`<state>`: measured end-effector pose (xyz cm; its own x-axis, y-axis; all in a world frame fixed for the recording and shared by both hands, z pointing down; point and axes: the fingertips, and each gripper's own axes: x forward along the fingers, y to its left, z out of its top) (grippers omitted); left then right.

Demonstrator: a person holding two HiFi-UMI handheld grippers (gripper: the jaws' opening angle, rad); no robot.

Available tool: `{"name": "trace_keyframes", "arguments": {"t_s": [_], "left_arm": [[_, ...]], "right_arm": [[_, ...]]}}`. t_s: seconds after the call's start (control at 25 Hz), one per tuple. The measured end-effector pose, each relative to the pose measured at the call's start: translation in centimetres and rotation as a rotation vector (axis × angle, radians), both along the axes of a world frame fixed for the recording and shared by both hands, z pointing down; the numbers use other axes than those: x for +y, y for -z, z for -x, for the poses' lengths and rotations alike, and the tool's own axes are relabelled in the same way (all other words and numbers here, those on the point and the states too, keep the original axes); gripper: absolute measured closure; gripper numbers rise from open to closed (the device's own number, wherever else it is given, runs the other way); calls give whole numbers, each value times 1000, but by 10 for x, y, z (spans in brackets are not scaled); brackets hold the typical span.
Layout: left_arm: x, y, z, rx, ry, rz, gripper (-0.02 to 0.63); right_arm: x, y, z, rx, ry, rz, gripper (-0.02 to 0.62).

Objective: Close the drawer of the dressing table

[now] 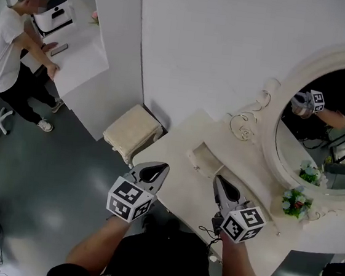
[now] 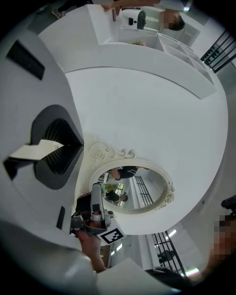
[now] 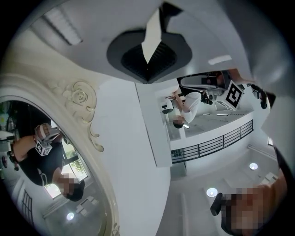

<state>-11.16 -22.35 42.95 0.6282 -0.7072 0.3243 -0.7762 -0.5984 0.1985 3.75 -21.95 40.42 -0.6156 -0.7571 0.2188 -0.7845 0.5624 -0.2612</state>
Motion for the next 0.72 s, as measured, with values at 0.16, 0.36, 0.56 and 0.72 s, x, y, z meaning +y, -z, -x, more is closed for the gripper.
{"name": "trace_keyframes", "arguments": {"t_s": [0.16, 0.36, 0.56, 0.72], "left_arm": [[-11, -17, -26, -3, -66, 40, 599], [-24, -50, -60, -28, -109, 100, 595], [-32, -91, -88, -86, -144, 167, 536], [-39, -124, -100, -113, -158, 210, 522]], "right_arm": [[-3, -14, -13, 2, -24, 33, 584], [-12, -31, -31, -2, -32, 61, 584], [-20, -39, -49, -1, -43, 76, 584], [-23, -49, -62, -7, -52, 98, 584]]}}
